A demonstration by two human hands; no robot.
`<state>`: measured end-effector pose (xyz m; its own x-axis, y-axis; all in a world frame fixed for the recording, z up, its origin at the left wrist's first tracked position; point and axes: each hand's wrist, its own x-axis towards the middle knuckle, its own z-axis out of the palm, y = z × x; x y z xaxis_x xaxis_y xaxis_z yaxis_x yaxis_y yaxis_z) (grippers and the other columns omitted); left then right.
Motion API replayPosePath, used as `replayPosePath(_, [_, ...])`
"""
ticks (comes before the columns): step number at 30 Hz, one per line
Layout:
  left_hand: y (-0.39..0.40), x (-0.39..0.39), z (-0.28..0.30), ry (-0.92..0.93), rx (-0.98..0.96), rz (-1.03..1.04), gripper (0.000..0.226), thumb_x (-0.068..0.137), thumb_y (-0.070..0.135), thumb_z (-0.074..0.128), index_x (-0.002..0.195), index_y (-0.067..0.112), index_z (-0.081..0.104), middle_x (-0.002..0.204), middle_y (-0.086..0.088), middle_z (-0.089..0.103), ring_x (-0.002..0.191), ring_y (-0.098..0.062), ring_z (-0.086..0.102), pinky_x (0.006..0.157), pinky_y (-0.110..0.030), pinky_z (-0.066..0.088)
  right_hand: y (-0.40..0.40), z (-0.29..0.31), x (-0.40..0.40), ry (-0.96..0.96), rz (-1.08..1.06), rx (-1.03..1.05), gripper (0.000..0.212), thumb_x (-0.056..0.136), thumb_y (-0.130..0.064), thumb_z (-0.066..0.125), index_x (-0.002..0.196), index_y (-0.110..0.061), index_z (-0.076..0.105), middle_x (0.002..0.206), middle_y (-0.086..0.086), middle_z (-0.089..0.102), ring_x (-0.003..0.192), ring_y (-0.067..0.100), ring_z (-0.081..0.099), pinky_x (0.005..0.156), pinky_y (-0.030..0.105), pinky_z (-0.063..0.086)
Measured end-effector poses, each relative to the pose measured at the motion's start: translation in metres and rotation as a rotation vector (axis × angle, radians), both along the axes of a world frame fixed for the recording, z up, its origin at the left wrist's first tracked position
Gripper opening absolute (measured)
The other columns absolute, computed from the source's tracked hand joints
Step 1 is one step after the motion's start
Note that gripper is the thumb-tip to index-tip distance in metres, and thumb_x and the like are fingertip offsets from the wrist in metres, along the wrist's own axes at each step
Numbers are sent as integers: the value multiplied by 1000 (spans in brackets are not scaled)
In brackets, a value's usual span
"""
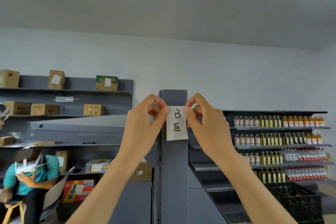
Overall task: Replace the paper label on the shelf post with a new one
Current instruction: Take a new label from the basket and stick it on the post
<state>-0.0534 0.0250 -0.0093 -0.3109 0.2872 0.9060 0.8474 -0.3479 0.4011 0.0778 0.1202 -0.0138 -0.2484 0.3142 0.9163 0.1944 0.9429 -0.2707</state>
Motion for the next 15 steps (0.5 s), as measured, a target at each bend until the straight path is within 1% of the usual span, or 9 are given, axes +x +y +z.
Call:
replayPosePath(2, [4, -1, 0, 9, 7, 16, 10, 91, 34, 60, 85, 27, 54, 83, 9, 71, 88, 10, 62, 54, -12, 51, 3, 1, -2, 1, -7, 5, 14, 103, -37, 44, 90, -37, 40, 78, -6, 73, 72, 10, 71, 51, 36, 54])
replayPosePath(5, [7, -4, 1, 25, 17, 39, 11, 92, 34, 59, 86, 26, 53, 82, 8, 70, 88, 11, 61, 53, -11, 50, 6, 1, -5, 3, -20, 18, 13, 104, -38, 43, 91, -34, 42, 79, -8, 72, 67, 4, 66, 47, 23, 40])
replayPosePath(7, [8, -6, 2, 45, 22, 61, 12, 92, 33, 58, 83, 31, 51, 80, 8, 70, 86, 12, 62, 56, -16, 53, 8, 1, -6, 1, -33, 27, 12, 104, -38, 43, 93, -33, 44, 76, -8, 69, 58, 0, 59, 47, 18, 33])
replayPosePath(9, [9, -6, 2, 64, 18, 86, 17, 92, 34, 58, 80, 36, 48, 79, 10, 69, 85, 12, 61, 61, -22, 56, 10, 1, -6, 0, -50, 47, 11, 103, -38, 45, 94, -32, 45, 72, -8, 66, 54, 2, 55, 47, 19, 33])
replayPosePath(11, [10, -6, 1, 68, 16, 101, 17, 92, 35, 59, 79, 36, 47, 77, 11, 69, 84, 10, 63, 60, -28, 58, 11, 1, -7, -10, -73, 67, 11, 102, -40, 46, 95, -32, 45, 69, -11, 64, 57, 4, 58, 47, 20, 36])
replayPosePath(12, [10, -5, 0, 71, 17, 109, 16, 91, 35, 59, 80, 35, 48, 77, 11, 69, 81, 7, 66, 59, -30, 59, 12, 1, -7, -18, -85, 74, 11, 102, -41, 47, 97, -32, 45, 69, -12, 63, 60, 3, 59, 47, 19, 36])
replayPosePath(14, [10, -3, 0, 81, 20, 123, 14, 90, 34, 60, 83, 31, 49, 76, 8, 69, 77, -1, 68, 60, -35, 59, 13, 0, -8, -31, -104, 87, 13, 101, -43, 49, 99, -31, 45, 66, -14, 60, 60, -1, 58, 47, 16, 35])
replayPosePath(15, [9, -3, -1, 90, 20, 130, 14, 90, 33, 60, 84, 31, 48, 76, 7, 69, 77, -2, 68, 61, -37, 59, 13, 0, -8, -34, -108, 92, 15, 100, -44, 51, 100, -31, 44, 66, -14, 59, 59, -3, 57, 46, 16, 35])
